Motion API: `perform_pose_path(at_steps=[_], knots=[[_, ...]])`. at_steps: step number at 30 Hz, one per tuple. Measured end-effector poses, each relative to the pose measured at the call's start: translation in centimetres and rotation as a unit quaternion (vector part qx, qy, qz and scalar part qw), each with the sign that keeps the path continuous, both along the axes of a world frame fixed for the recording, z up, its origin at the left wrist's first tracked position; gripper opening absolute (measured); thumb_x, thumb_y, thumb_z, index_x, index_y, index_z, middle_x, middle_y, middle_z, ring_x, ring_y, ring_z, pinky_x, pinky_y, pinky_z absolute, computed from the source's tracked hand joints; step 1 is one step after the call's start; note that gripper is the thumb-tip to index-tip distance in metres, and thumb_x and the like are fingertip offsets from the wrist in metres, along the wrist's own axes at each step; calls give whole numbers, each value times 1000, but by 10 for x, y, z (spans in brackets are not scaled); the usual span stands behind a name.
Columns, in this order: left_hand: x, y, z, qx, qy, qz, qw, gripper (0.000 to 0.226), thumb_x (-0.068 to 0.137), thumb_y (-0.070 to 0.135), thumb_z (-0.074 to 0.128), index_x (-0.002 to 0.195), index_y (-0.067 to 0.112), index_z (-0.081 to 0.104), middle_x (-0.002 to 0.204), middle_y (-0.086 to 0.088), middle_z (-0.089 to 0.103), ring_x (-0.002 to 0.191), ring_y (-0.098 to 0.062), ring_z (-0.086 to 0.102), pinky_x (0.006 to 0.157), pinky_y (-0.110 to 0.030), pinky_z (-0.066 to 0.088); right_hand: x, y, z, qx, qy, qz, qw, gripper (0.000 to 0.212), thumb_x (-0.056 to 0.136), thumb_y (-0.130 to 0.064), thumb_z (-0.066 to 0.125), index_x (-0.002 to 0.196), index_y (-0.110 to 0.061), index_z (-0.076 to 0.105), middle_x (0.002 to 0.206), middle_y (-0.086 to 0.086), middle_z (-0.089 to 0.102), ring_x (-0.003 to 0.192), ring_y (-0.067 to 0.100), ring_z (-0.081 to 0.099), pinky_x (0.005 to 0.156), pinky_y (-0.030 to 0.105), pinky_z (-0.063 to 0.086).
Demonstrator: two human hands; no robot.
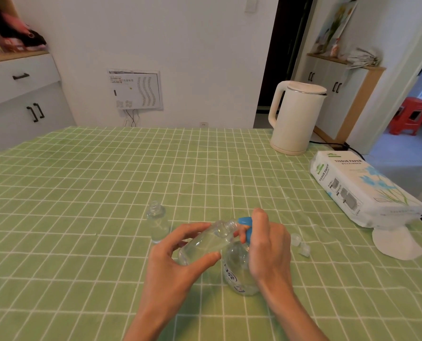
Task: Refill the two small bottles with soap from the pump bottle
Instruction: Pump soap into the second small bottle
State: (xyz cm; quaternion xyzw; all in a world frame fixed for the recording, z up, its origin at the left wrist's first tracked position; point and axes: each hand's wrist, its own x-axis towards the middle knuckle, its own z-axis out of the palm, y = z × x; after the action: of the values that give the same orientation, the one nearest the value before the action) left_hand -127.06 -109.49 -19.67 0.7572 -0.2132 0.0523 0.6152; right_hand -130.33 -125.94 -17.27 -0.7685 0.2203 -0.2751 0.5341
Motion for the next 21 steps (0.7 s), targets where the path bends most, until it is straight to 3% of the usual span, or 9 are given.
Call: perform_pose_path(at_steps=[4,8,15,21], knots=[[0,-1,-1,-1,2,1,1000,45,67,45,85,111,46,76,113,20,79,110,-10,73,99,-44,53,0,0,-1,-15,-10,0,1000,54,77,-56,26,44,-31,61,57,-17,72,52,5,60,58,32,40],[0,-3,0,1,2,-3,1000,45,67,44,85,111,46,76,113,20,79,113,-11,72,100,-45,53,0,1,0,-33,-9,-1,999,53,86,-39,32,40,-35,57,38,-23,50,43,3,50,54,30,31],[0,-2,1,-8,9,0,1000,44,67,42,86,110,44,76,112,18,80,110,-12,73,100,-49,54,-1,1,-1,12,7,-5,1000,65,83,-67,22,46,-32,62,65,-11,76,53,7,60,64,37,48],[1,-1,1,-8,3,5,1000,45,66,45,85,109,47,76,111,20,79,110,-10,73,101,-45,53,0,0,0,-13,0,-9,1000,56,77,-58,24,47,-30,62,66,-15,77,63,12,68,66,39,51]])
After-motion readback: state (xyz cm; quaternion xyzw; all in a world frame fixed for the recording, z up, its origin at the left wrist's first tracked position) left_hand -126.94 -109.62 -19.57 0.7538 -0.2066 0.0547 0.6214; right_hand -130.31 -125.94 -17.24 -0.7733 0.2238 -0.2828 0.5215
